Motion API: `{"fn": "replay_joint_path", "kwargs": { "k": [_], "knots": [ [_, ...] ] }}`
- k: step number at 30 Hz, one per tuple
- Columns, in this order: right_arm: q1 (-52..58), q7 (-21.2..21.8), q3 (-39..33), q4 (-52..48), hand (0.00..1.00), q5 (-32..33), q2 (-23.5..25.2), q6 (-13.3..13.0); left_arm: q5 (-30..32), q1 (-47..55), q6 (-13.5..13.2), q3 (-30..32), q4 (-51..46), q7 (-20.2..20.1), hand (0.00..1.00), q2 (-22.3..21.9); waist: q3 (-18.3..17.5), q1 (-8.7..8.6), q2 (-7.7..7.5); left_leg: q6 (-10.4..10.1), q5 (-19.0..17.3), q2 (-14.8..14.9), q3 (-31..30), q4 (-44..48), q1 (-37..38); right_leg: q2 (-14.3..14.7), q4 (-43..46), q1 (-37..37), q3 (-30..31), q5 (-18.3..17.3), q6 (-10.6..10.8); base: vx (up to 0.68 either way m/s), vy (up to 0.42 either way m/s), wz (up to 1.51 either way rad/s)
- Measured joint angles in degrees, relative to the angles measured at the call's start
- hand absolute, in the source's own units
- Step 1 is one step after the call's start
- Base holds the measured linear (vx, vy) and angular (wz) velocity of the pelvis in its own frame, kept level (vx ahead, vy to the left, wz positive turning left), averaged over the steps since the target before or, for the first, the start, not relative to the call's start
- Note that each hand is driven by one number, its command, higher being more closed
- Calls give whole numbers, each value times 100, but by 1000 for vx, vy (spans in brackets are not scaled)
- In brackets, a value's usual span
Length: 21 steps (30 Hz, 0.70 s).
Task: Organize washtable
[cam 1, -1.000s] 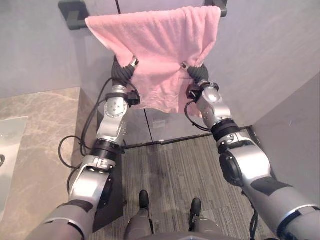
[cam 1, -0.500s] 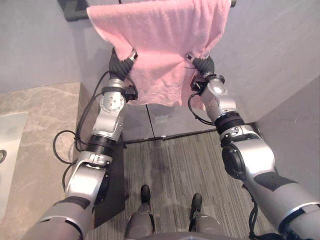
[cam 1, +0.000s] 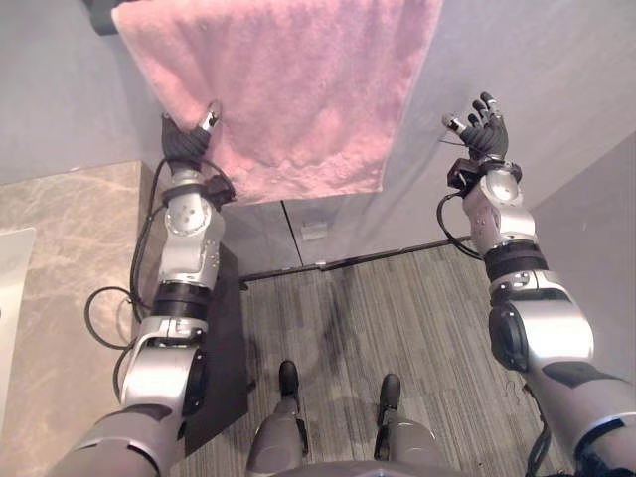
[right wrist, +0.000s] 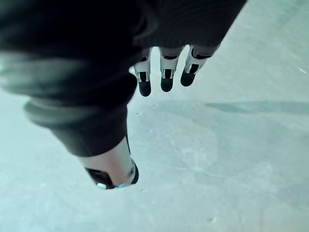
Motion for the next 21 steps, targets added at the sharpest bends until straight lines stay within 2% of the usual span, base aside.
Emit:
{"fn": "replay_joint_path", "kwargs": {
  "k": [3,5,12,16,19,21],
  "knots": [
    [249,-1,25,-527,0,-27,4,-11,30,257,-2,0,-377,4,0,-60,-1,3,1,-1,-2,25,23,-1,12,25,-31,6,34,30,-16,-29,-1,-7],
    [725,-52,55,-1273,0,-450,27,-18,57,610,-16,-3,-816,0,0,-88,-2,10,3,-3,-3,40,43,-1,12,41,-64,12,51,49,-25,-21,-5,-4],
    [2382,10,126,-2850,0,-1339,254,-25,160,2060,-151,65,-2054,-184,0,-197,-37,22,23,-19,-18,42,81,-2,67,49,-127,63,93,73,-24,-1,-3,-3],
    [3634,371,401,-3852,0,-1349,532,-51,322,3314,-169,389,-2997,-431,0,-644,-269,22,131,-28,-26,42,77,-3,69,57,-187,94,59,60,-38,0,0,0],
    [4400,755,627,-4464,0,-1338,551,-162,466,4145,-193,631,-3781,-587,0,-893,-416,50,193,-55,-50,53,57,-4,75,66,-202,115,26,30,-69,-2,-1,1],
    [5028,1092,798,-4930,0,-1282,684,-337,553,4947,-314,778,-4473,-690,0,-1160,-485,46,204,-99,-88,55,12,-4,131,67,-213,207,-21,-13,-56,-22,0,7]
  ]
}}
